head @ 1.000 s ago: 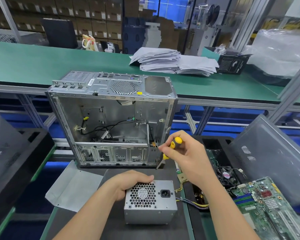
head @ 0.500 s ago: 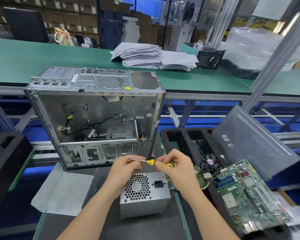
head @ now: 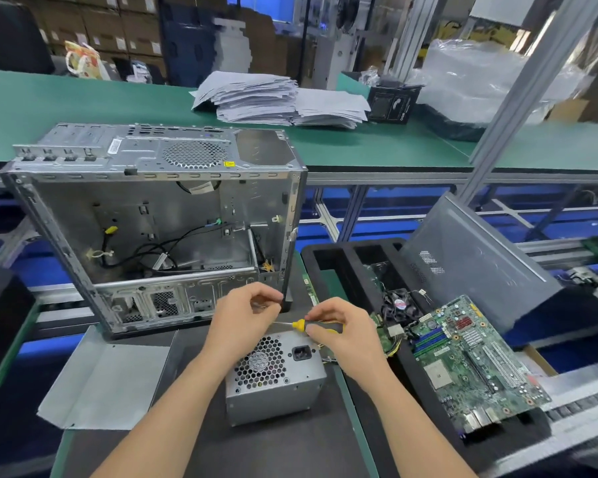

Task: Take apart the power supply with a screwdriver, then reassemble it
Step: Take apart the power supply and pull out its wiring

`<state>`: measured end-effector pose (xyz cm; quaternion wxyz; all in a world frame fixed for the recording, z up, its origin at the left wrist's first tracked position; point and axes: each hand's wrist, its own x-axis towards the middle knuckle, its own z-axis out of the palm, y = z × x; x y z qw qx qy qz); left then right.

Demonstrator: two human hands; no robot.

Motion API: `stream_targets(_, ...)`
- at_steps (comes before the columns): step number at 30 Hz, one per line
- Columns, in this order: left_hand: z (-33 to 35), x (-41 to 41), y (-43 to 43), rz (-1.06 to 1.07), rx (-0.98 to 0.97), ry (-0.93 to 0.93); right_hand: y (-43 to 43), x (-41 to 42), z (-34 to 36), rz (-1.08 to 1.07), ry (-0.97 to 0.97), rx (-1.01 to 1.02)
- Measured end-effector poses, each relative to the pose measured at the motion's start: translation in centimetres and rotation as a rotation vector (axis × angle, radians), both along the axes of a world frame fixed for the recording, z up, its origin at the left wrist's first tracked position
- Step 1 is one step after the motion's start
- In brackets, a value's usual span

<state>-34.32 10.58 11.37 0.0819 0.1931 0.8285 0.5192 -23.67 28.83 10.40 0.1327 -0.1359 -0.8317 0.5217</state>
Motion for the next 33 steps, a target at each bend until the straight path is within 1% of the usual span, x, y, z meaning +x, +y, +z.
stream_targets(4,0.5,1.6,2.3,0.0,-0.069,0.12,2.7,1.1,-1.9,-0.191,-0.009,-0.172)
stream_targets(7,0.0,3.0,4.3,0.0,-0.08,0.134,4.6,2.3,-3.9,-0.327,-0.088,-0.276)
stream_targets(9,-0.5,3.8,5.6,0.004,-0.108,0.13,5.3,2.9,-5.4,-0.352,-0.153,-0.294)
stream_targets(13,-1.2,4.9,7.3,0.062,-0.169,0.119,4.5,4.0,-8.3,-0.291,-0.311,-0.18)
stream_targets(16,-1.1,5.6,8.0,0.095,-0.206,0.14,2.9,4.7,-9.7,-0.178,-0.396,-0.179)
stream_targets(20,-1.0,6.5,8.4,0.14,-0.237,0.2,1.9,4.7,-9.6,-0.06,-0.481,-0.07)
stream_targets(22,-1.0,6.9,8.5,0.153,-0.254,0.251,1.9,4.5,-9.1,-0.031,-0.57,0.012)
stream_targets(23,-0.9,7.1,8.7,0.15,-0.257,0.275,2.1,4.5,-8.9,-0.01,-0.62,-0.01)
stream_targets(26,-0.8,7.8,9.1,0.102,-0.219,0.329,2.6,4.6,-8.9,0.092,-0.731,-0.159)
stream_targets(27,-0.8,8.0,9.3,0.085,-0.205,0.341,2.9,4.7,-8.8,0.131,-0.757,-0.173)
stream_targets(30,-0.9,8.3,9.9,0.051,-0.173,0.344,3.5,4.8,-8.7,0.202,-0.785,-0.198)
stream_targets(33,-1.0,8.6,10.7,0.026,-0.174,0.295,4.2,4.6,-8.8,0.257,-0.777,-0.213)
